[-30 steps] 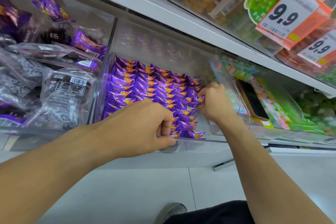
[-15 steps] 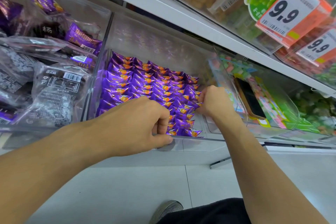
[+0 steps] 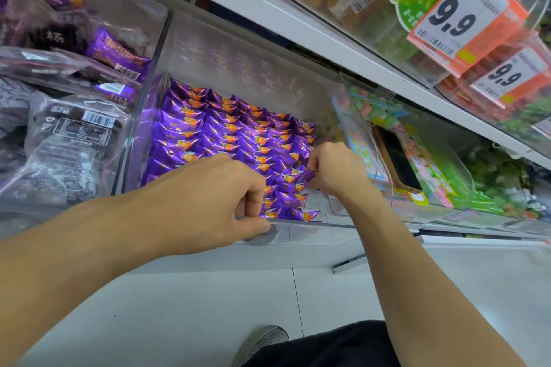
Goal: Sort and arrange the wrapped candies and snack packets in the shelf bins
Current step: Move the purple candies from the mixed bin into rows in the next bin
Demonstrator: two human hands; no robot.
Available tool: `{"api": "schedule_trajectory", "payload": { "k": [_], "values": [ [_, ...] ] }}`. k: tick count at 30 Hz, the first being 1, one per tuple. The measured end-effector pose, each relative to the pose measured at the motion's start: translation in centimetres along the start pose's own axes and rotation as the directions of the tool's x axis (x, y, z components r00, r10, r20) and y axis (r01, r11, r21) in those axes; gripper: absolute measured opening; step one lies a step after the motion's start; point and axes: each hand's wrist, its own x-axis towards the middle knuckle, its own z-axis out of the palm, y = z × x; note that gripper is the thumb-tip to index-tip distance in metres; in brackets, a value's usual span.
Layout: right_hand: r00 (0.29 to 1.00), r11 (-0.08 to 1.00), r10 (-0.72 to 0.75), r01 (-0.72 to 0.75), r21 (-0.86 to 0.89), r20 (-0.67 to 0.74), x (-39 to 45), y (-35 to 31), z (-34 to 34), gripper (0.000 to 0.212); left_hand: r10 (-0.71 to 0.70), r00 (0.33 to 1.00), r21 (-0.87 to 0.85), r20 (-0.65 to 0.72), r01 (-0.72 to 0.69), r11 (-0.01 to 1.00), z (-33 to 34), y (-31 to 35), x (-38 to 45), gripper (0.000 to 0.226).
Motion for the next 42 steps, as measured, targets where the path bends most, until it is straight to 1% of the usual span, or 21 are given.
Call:
{"api": "schedule_trajectory", "payload": {
  "k": [2, 5, 7, 9, 12, 14, 18, 29, 32, 34, 36, 38, 42],
  "values": [
    [0.999, 0.999, 0.02, -0.019, 0.032, -0.032, -0.1, 0.0, 0.2, 0.006, 0.002, 1.0, 0.007, -0.003, -0.002, 1.0, 0.0, 0.0, 0.0, 0.029],
    [0.995, 0.989, 0.06, -0.048, 0.143, -0.078, 0.0, 0.1, 0.2, 0.007, 0.002, 1.0, 0.008, -0.002, -0.002, 1.0, 0.0, 0.0, 0.0, 0.029],
    [0.992, 0.982, 0.086, -0.069, 0.175, -0.094, 0.2, -0.1, 0.2, 0.008, -0.002, 1.0, 0.004, 0.001, 0.002, 1.0, 0.0, 0.0, 0.0, 0.029],
    [0.99, 0.977, 0.115, -0.099, 0.19, -0.077, 0.3, -0.3, 0.2, 0.012, -0.007, 1.0, -0.004, 0.005, 0.007, 1.0, 0.0, 0.0, 0.0, 0.028],
    [0.992, 0.97, 0.12, -0.111, 0.215, -0.028, 0.2, 0.0, 0.5, 0.016, -0.007, 1.0, -0.002, 0.001, 0.007, 1.0, 0.0, 0.0, 0.0, 0.028],
    [0.99, 0.971, 0.128, -0.113, 0.213, -0.057, 0.3, 0.4, 0.6, 0.015, -0.006, 1.0, 0.006, -0.001, 0.006, 1.0, 0.0, 0.0, 0.0, 0.028],
    [0.986, 0.985, 0.126, -0.111, 0.133, -0.11, 0.8, 0.4, 0.8, 0.018, 0.006, 1.0, 0.008, -0.007, -0.006, 1.0, 0.1, -0.1, 0.0, 0.029],
    [0.981, 0.972, 0.147, -0.119, 0.204, -0.126, 0.7, 0.6, 0.9, 0.014, 0.023, 1.0, 0.013, -0.01, -0.023, 1.0, 0.1, -0.2, 0.0, 0.029],
    [0.977, 0.96, 0.151, -0.109, 0.258, -0.151, 0.7, 0.8, 1.1, 0.017, 0.03, 0.999, 0.013, -0.011, -0.03, 0.999, 0.1, -0.3, 0.0, 0.029],
    [0.968, 0.946, 0.162, -0.096, 0.311, -0.192, 0.5, 1.1, 0.7, 0.018, 0.042, 0.999, 0.014, -0.017, -0.042, 0.999, 0.1, -0.3, 0.0, 0.029],
    [0.951, 0.907, 0.174, -0.054, 0.417, -0.254, 0.1, 1.4, -0.2, 0.014, 0.059, 0.998, 0.022, -0.018, -0.058, 0.998, 0.1, -0.4, 0.0, 0.029],
    [0.937, 0.83, 0.175, 0.025, 0.558, -0.303, -1.1, 1.0, -1.4, 0.007, 0.083, 0.996, 0.034, -0.026, -0.082, 0.996, 0.0, -0.5, -0.2, 0.028],
    [0.92, 0.594, 0.159, 0.201, 0.779, -0.359, -4.1, -1.4, -2.9, 0.008, 0.142, 0.984, 0.003, -0.103, -0.142, 0.99, -2.2, 0.5, -1.5, 0.019]
  ]
}}
